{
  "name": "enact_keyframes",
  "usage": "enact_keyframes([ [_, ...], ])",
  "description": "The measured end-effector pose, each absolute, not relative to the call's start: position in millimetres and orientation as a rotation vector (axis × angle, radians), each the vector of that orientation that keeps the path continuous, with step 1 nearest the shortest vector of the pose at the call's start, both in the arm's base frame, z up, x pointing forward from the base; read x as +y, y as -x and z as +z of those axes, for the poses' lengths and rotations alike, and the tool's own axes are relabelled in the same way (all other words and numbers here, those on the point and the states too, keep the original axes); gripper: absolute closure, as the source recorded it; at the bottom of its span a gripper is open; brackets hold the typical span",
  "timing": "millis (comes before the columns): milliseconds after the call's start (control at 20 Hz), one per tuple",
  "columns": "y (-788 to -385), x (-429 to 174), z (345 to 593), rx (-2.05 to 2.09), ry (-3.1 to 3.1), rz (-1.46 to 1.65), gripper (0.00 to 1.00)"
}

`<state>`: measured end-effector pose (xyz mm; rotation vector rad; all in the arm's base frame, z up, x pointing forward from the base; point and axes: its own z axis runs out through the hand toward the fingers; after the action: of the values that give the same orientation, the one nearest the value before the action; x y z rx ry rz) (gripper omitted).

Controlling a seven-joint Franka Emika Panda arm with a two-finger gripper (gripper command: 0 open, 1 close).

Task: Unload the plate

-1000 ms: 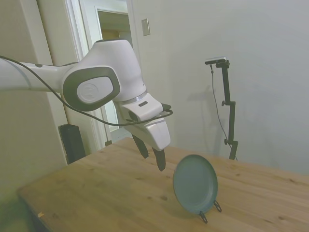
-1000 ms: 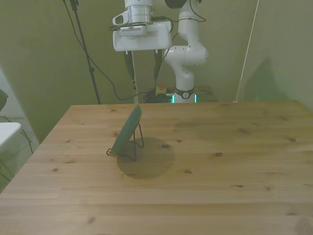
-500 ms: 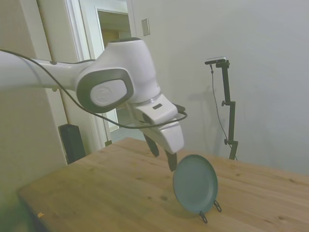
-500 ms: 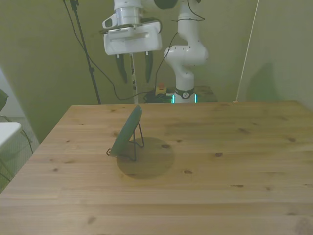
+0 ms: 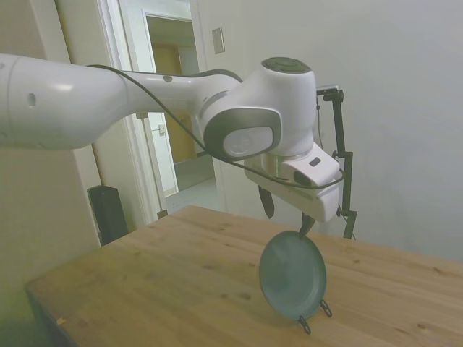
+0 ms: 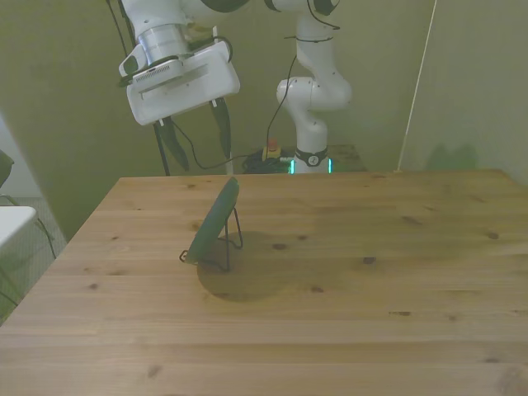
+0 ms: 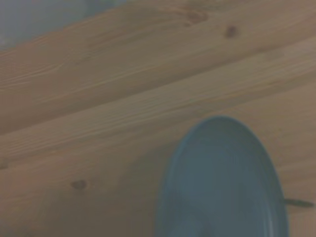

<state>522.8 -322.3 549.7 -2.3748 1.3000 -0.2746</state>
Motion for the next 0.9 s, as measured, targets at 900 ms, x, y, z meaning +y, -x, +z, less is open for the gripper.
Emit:
enact_keyframes([
  [900,-554,-325,511,1.193,2.281,-0.047,0.0],
])
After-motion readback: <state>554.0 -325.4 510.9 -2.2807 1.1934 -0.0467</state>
